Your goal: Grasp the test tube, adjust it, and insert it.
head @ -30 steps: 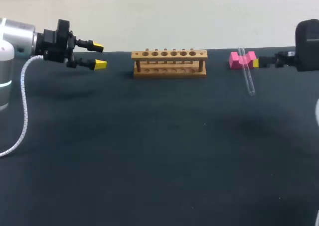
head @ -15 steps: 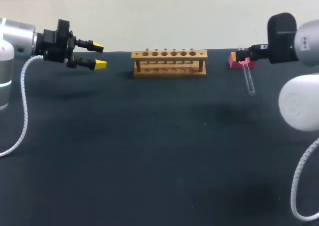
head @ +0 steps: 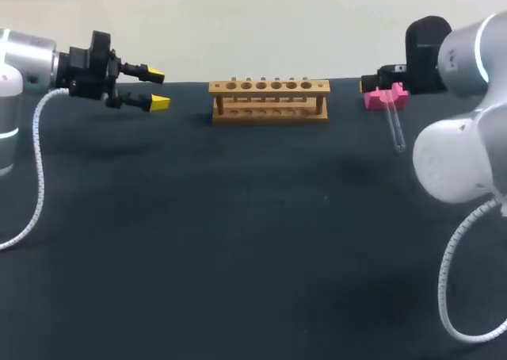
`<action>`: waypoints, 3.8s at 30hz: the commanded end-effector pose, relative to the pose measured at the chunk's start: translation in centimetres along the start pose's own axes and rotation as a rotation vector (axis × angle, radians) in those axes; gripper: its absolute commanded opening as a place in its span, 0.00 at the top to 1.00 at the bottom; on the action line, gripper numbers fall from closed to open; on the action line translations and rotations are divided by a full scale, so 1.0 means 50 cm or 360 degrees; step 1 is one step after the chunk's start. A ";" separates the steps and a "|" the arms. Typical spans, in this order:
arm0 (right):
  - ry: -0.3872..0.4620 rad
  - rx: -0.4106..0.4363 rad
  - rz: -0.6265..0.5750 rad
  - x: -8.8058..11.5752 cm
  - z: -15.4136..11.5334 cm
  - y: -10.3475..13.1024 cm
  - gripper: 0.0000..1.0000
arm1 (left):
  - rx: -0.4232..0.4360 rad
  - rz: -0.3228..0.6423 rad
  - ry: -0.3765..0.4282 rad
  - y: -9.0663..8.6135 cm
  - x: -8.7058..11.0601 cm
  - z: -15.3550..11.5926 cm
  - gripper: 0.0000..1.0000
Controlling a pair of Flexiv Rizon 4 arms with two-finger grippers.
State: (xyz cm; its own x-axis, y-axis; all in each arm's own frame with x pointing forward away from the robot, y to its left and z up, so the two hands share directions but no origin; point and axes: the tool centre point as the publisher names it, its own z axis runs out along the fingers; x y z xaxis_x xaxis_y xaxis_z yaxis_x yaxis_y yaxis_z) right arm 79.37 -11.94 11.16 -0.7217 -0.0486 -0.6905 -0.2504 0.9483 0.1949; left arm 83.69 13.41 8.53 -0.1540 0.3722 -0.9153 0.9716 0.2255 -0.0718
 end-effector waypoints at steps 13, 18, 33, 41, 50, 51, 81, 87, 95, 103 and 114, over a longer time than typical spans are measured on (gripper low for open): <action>0.0056 0.0716 -0.0097 0.027 0.007 -0.064 0.00 | -0.0010 0.0005 -0.0004 -0.005 0.002 -0.001 0.00; 0.0056 0.0716 -0.0097 0.027 0.007 -0.064 0.00 | -0.0010 0.0005 -0.0004 -0.005 0.002 -0.001 0.00; 0.0056 0.0716 -0.0097 0.027 0.007 -0.064 0.00 | -0.0010 0.0005 -0.0004 -0.005 0.002 -0.001 0.00; 0.0040 0.0715 -0.0099 0.029 0.009 -0.065 0.00 | -0.0010 0.0005 -0.0004 -0.005 0.002 -0.001 0.00; -0.0139 0.0595 -0.0099 0.036 0.026 -0.089 0.00 | -0.0010 0.0005 -0.0004 -0.005 0.002 -0.001 0.00; -0.0144 0.0585 -0.0102 0.037 0.028 -0.095 0.00 | -0.0010 0.0005 -0.0004 -0.005 0.002 -0.001 0.00; -0.0216 0.0439 -0.0396 0.049 0.056 -0.191 0.00 | -0.0010 0.0005 -0.0004 -0.005 0.002 -0.001 0.00; -0.0228 0.0438 -0.0338 0.046 0.060 -0.177 0.00 | -0.0010 0.0005 -0.0004 -0.005 0.002 -0.001 0.00; -0.0235 0.0496 -0.0232 0.049 0.066 -0.149 0.00 | -0.0010 0.0005 -0.0004 -0.005 0.002 -0.001 0.00; -0.0250 0.0512 -0.0175 0.048 0.089 -0.120 0.00 | -0.0010 0.0005 -0.0004 -0.005 0.002 -0.001 0.00; -0.0268 0.0482 -0.0158 0.042 0.136 -0.111 0.00 | -0.0010 0.0005 -0.0004 -0.005 0.002 -0.001 0.00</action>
State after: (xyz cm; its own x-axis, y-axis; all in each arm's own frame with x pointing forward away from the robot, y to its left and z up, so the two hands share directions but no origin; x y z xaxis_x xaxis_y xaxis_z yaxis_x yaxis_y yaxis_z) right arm 82.86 -15.49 4.51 -0.5836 -0.1178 -0.8035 -0.1104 0.9917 -0.0653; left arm 83.67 13.42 8.55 -0.1541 0.3721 -0.9153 0.9716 0.2256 -0.0719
